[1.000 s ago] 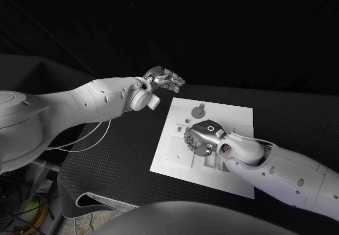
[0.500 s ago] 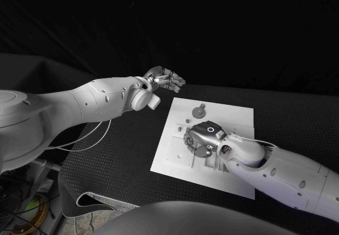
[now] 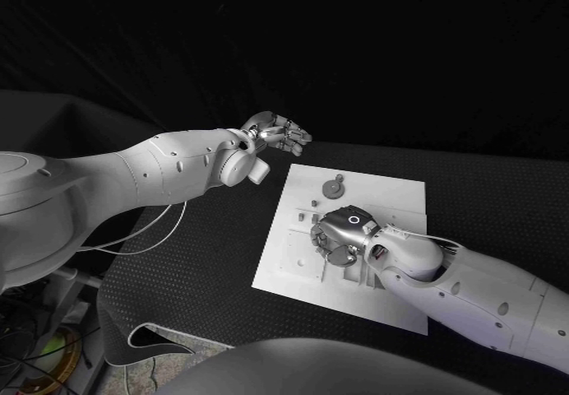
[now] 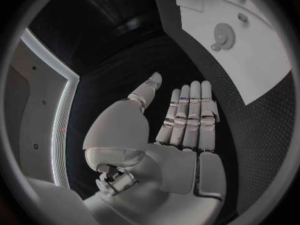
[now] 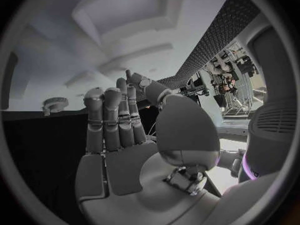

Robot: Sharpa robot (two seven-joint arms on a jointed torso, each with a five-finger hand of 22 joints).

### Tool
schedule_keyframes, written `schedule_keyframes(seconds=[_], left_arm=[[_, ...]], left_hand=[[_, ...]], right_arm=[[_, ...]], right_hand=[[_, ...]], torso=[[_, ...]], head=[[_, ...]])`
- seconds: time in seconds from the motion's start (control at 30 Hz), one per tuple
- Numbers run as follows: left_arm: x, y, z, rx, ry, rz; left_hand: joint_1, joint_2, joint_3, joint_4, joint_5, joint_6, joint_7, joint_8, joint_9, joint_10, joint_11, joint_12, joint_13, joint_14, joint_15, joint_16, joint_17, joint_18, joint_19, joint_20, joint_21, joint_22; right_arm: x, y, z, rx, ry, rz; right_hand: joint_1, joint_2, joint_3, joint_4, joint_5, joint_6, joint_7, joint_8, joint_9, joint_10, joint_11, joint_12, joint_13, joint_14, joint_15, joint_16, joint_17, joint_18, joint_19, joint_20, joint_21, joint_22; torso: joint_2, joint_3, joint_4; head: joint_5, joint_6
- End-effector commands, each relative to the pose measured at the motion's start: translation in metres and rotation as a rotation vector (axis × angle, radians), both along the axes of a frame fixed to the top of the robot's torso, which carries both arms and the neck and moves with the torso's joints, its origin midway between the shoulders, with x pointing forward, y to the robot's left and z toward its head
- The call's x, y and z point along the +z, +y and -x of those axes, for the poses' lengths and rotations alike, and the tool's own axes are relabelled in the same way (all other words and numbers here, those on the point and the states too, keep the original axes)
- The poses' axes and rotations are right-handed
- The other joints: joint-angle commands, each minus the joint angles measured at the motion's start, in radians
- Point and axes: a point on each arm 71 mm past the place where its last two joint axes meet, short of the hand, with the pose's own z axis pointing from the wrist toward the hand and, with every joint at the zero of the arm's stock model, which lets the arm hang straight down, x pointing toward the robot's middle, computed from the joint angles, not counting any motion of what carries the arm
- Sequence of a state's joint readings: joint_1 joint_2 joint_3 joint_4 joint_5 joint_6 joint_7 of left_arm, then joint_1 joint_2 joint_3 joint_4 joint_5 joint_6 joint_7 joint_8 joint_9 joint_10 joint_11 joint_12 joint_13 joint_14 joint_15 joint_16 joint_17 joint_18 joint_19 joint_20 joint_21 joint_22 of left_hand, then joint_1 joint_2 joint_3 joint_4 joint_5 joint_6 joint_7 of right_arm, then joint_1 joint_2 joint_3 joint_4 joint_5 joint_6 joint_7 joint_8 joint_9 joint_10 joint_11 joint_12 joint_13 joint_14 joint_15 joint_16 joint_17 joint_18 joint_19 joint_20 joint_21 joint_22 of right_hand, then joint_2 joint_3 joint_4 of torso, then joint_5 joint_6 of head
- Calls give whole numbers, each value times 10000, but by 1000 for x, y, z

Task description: Assemble the parts on the task board

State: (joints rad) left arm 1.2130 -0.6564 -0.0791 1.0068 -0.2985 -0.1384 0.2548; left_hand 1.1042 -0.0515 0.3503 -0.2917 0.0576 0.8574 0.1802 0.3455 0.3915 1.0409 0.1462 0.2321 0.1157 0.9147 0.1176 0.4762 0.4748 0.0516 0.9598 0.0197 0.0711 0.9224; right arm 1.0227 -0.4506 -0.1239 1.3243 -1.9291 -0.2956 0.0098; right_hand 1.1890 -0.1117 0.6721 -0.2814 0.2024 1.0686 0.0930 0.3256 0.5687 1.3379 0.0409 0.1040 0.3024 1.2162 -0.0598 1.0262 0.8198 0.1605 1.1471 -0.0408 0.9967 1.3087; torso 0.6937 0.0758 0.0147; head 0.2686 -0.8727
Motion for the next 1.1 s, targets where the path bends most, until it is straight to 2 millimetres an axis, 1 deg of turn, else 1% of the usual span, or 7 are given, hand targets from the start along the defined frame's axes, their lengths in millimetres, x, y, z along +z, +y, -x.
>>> schedule_keyframes(seconds=[0.03, 0.2, 0.47, 0.63, 0.83, 1.1], left_arm=[[2, -2, -1, -76, -110, 23], [2, -2, -1, -73, -113, 17], [2, -2, -1, -83, -111, 15], [2, -2, -1, -85, -118, 4], [2, -2, -1, -92, -118, 1], [2, -3, -1, -106, -116, 5]], left_hand=[[71, 5, -50, 2, -25, -63, -13, -19, -15, 29, 13, -58, -12, 37, 34, -65, 10, 137, -13, 18, -10, -10], [70, 4, -51, 1, -25, -62, -13, -19, -16, 28, 13, -58, -18, 37, 35, -72, 15, 137, -15, 18, -10, -13], [69, 4, -53, 1, -25, -62, -13, -19, -17, 28, 13, -58, -23, 37, 35, -80, 20, 138, -16, 19, -10, -16], [70, 5, -53, 0, -25, -62, -13, -20, -18, 27, 14, -58, -28, 37, 36, -85, 24, 138, -17, 19, -10, -19], [70, 6, -54, 0, -25, -63, -13, -21, -19, 27, 14, -58, -33, 38, 36, -91, 29, 138, -17, 19, -9, -21], [69, 6, -56, 1, -25, -63, -13, -21, -20, 27, 15, -57, -41, 40, 37, -100, 36, 138, -19, 20, -9, -26]], right_arm=[[-2, 1, 1, 121, 68, 141], [-2, 1, 2, 140, 70, 125], [-1, 3, 4, 221, 98, 103], [-2, 3, 3, 214, 137, 152], [-4, 3, 3, 196, 170, 196], [-8, 2, 1, 143, 232, 441]], right_hand=[[2, 71, 71, 15, 34, 41, 40, 68, 16, 69, 24, 14, 14, 24, -63, -37, 18, 1013, -4, -39, 29, 161], [-2, 75, 71, 12, 34, 39, 40, 66, 18, 69, 25, 10, 14, 24, -63, -39, 21, 1013, -5, -40, 29, 160], [-4, 79, 73, 9, 34, 38, 41, 65, 20, 69, 25, 7, 14, 24, -63, -41, 23, 1013, -5, -42, 29, 159], [-8, 80, 72, 6, 34, 37, 41, 63, 21, 70, 25, 4, 15, 23, -62, -43, 26, 1013, -6, -43, 29, 158], [-10, 82, 73, 2, 34, 35, 41, 61, 23, 71, 25, 1, 16, 22, -62, -46, 28, 1013, -8, -44, 29, 157], [-14, 87, 74, -2, 35, 31, 43, 57, 25, 67, 27, -5, 15, 19, -61, -51, 31, 1013, -11, -45, 28, 155]], torso=[[-4, 3, 1], [-1, 6, -12], [-8, 14, -7], [-2, 6, -8], [-6, 11, 4], [-2, 5, -5]], head=[[40, 1], [55, 1], [72, 1], [50, 1], [71, 1], [58, 1]])
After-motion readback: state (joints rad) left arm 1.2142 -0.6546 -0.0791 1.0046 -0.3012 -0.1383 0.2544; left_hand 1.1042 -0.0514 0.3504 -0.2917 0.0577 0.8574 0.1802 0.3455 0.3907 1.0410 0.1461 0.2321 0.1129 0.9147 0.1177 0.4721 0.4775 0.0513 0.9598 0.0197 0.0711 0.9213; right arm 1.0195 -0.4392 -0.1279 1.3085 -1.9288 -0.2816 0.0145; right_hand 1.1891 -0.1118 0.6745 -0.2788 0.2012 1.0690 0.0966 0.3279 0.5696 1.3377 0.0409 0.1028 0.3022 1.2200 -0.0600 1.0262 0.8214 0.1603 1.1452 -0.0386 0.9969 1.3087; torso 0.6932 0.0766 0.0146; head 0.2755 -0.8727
